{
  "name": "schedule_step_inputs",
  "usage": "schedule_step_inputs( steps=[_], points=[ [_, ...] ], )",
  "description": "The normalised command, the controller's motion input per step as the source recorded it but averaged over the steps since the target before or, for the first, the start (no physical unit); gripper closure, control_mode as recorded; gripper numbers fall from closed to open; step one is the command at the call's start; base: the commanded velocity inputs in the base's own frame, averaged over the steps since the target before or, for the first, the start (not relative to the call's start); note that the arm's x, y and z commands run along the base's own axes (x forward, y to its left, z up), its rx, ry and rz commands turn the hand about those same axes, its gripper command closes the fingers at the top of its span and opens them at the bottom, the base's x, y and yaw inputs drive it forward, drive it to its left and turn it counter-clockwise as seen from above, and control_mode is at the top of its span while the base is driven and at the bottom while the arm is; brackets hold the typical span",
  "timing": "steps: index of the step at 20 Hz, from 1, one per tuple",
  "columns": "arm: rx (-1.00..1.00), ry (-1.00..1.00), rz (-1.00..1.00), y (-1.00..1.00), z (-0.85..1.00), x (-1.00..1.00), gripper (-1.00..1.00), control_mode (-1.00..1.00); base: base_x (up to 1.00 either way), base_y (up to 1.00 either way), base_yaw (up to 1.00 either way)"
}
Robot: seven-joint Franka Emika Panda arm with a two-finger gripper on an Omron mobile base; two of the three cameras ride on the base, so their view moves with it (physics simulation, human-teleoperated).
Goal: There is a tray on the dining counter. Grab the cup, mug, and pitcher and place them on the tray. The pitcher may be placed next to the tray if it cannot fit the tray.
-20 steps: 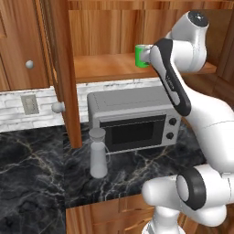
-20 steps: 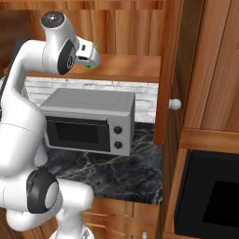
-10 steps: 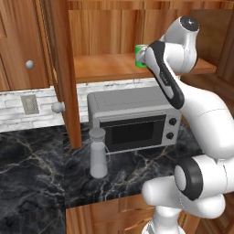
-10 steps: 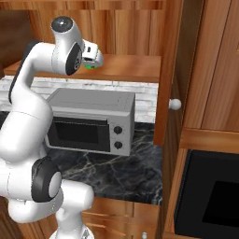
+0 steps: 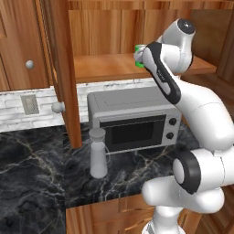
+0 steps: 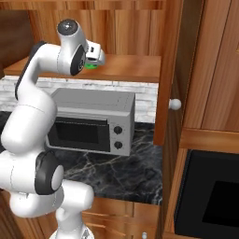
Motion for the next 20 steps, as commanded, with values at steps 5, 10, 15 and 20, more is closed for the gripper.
schedule_step_inputs(
  steps=[5,10,15,20],
  points=[
    [0.00,0.00,0.01,0.00,-0.01,0.28,-1.00,-1.00,0.00,0.00,0.00],
    [0.00,0.00,0.00,0.00,0.00,0.31,-1.00,-1.00,0.00,0.00,0.00],
    [-0.01,0.00,0.00,0.04,-0.07,0.28,-1.00,-1.00,0.00,0.00,0.00],
    [0.00,0.00,0.00,0.04,-0.07,0.17,-1.00,-1.00,0.00,0.00,0.00]
  ],
)
